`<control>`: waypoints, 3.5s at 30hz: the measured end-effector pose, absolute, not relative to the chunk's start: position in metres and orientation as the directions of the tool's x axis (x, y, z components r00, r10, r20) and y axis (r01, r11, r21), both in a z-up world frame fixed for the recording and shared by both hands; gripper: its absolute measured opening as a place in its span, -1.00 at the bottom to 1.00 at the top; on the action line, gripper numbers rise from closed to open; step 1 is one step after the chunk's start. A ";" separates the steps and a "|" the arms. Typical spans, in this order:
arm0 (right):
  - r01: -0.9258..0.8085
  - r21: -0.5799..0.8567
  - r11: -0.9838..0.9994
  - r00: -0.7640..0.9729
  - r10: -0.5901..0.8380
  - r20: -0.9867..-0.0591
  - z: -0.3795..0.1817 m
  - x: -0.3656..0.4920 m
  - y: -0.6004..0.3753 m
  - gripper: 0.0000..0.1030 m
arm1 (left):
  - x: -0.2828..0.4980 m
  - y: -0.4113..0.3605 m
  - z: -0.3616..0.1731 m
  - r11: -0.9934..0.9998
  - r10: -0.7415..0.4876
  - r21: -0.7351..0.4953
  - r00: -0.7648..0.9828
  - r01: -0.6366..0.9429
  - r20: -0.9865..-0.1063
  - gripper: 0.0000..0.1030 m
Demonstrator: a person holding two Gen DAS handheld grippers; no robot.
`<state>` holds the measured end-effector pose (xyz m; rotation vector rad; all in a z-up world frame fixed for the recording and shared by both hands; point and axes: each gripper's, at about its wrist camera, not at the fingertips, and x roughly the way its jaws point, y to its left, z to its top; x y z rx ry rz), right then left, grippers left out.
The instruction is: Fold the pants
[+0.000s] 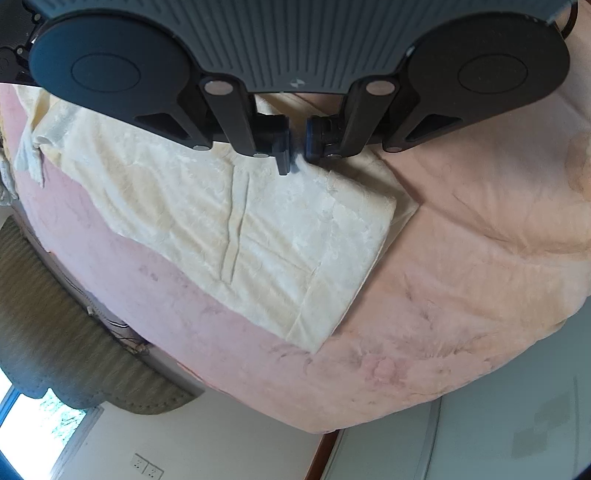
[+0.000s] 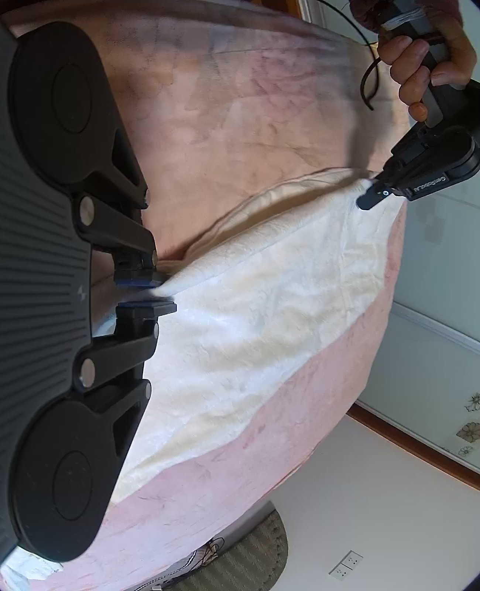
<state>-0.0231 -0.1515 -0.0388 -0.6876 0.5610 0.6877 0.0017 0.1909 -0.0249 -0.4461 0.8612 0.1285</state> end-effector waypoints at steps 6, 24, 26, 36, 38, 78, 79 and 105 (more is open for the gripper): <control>-0.687 -0.328 0.648 0.671 0.393 -0.629 -0.047 -0.026 -0.162 -0.74 | -0.004 0.192 -0.012 0.911 -0.024 -0.287 0.657 -0.296 -0.753 -0.42; 0.077 0.223 0.972 0.758 0.088 -0.646 -0.033 -0.082 -0.433 -0.61 | 0.012 0.099 0.056 0.987 0.027 -0.109 0.789 -0.119 -0.614 -0.30; 0.190 0.157 0.969 0.807 -0.064 -0.587 -0.015 -0.091 -0.464 -0.56 | 0.021 0.085 0.055 0.991 -0.037 -0.124 0.778 -0.052 -0.627 -0.30; 0.405 0.364 0.838 0.761 -0.088 -0.643 -0.061 -0.048 -0.622 0.31 | 0.051 -0.051 0.028 0.894 -0.433 -0.227 0.611 0.387 -0.663 -0.10; 0.370 0.390 0.843 0.783 -0.057 -0.620 -0.062 -0.048 -0.629 -0.02 | 0.053 -0.078 0.017 0.867 -0.465 -0.224 0.562 0.445 -0.684 -0.04; 0.220 -0.087 0.972 0.826 -0.233 -0.513 0.012 0.051 -0.448 0.76 | 0.062 -0.181 -0.040 0.733 -0.560 -0.178 0.433 0.657 -0.707 0.07; 0.208 -0.135 0.969 0.816 -0.248 -0.522 0.012 0.078 -0.434 0.76 | 0.064 -0.183 -0.043 0.739 -0.548 -0.165 0.441 0.653 -0.710 0.06; 0.466 0.286 0.837 0.760 -0.213 -0.614 -0.015 0.127 -0.517 -0.78 | 0.090 -0.206 -0.064 0.776 -0.518 -0.176 0.452 0.606 -0.726 -0.08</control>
